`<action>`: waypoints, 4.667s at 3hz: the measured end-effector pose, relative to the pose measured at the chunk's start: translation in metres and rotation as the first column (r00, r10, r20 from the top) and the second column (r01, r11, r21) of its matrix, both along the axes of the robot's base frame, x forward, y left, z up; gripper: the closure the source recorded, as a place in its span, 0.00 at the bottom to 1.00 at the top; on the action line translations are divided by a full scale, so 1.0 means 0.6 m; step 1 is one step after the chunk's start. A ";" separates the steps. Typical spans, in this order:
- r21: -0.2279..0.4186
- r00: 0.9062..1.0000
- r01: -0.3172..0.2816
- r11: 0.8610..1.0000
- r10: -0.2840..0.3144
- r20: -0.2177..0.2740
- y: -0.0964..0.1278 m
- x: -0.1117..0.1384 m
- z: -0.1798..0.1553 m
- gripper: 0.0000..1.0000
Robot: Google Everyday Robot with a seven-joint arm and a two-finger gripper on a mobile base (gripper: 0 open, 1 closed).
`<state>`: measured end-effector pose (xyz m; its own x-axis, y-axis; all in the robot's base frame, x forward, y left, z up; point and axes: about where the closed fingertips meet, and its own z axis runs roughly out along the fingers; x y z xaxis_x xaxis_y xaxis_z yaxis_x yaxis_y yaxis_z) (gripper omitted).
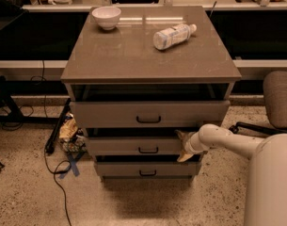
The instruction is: Open middle drawer
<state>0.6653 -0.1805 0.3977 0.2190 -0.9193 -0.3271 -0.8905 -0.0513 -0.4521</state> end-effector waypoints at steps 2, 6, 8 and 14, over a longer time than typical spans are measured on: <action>-0.013 1.000 0.018 1.000 -0.018 -0.019 -0.017 -0.009 -0.003 0.74; -0.012 1.000 0.018 1.000 -0.018 -0.019 -0.017 -0.009 0.009 0.50; -0.012 1.000 0.018 1.000 -0.018 -0.019 -0.017 -0.009 0.009 0.04; -0.141 0.975 0.135 0.981 -0.157 -0.157 -0.048 -0.107 0.018 0.63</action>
Offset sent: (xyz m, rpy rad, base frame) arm -0.0774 -0.0749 0.0477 -0.0692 -0.0280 -0.1163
